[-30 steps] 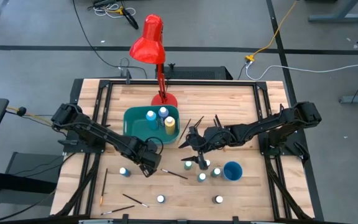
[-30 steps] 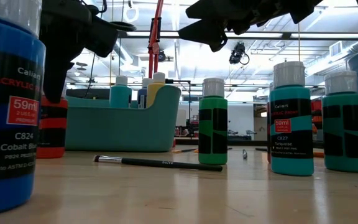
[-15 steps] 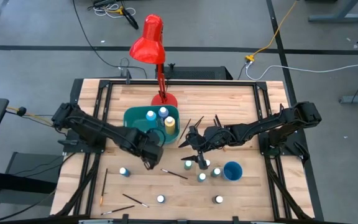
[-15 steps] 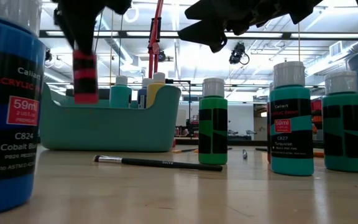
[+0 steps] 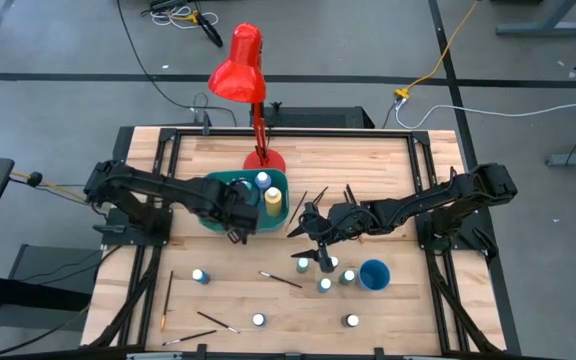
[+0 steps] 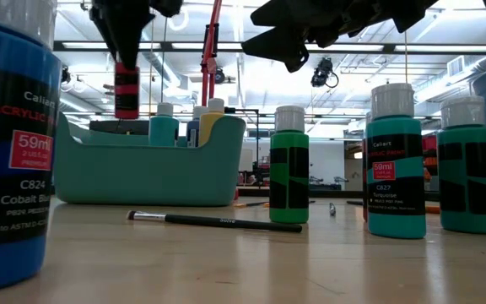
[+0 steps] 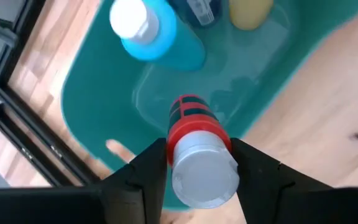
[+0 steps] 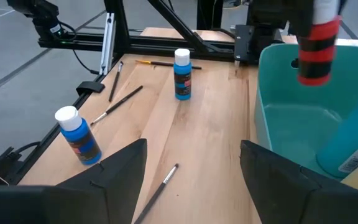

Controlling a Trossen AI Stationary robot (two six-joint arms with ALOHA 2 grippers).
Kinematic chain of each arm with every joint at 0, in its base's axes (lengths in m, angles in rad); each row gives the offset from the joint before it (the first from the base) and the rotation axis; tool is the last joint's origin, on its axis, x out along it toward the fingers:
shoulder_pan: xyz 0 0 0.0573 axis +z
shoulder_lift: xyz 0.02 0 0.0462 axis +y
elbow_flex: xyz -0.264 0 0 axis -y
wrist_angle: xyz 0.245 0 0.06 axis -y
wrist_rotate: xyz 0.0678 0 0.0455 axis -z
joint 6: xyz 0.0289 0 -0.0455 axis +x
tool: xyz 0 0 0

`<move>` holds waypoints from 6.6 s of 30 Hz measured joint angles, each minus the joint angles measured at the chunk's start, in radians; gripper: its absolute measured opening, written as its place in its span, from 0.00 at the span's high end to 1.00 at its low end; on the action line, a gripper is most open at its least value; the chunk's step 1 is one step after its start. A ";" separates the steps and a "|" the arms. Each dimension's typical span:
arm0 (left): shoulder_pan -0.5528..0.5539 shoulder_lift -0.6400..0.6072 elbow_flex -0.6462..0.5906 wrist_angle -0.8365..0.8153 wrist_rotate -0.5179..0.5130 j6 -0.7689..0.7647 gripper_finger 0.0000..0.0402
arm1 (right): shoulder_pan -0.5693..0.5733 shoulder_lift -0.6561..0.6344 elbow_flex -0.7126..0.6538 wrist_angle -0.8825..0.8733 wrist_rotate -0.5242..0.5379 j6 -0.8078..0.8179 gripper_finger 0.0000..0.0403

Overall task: Pick & Place Paint Supplies
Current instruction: Put the small orange paint bottle into the green bin, then put the small light blue paint bottle into the green bin

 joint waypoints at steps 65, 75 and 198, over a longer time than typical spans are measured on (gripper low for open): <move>0.382 -0.179 -0.411 0.368 0.103 0.425 0.38 | 0.000 0.000 0.000 0.023 0.000 -0.030 0.35; 0.193 -0.196 -0.181 0.087 0.256 0.171 0.39 | 0.000 0.000 0.000 0.023 0.000 -0.025 0.35; -0.592 -0.133 -0.574 0.507 0.224 -0.818 0.63 | 0.000 0.000 0.000 0.050 0.000 0.016 0.35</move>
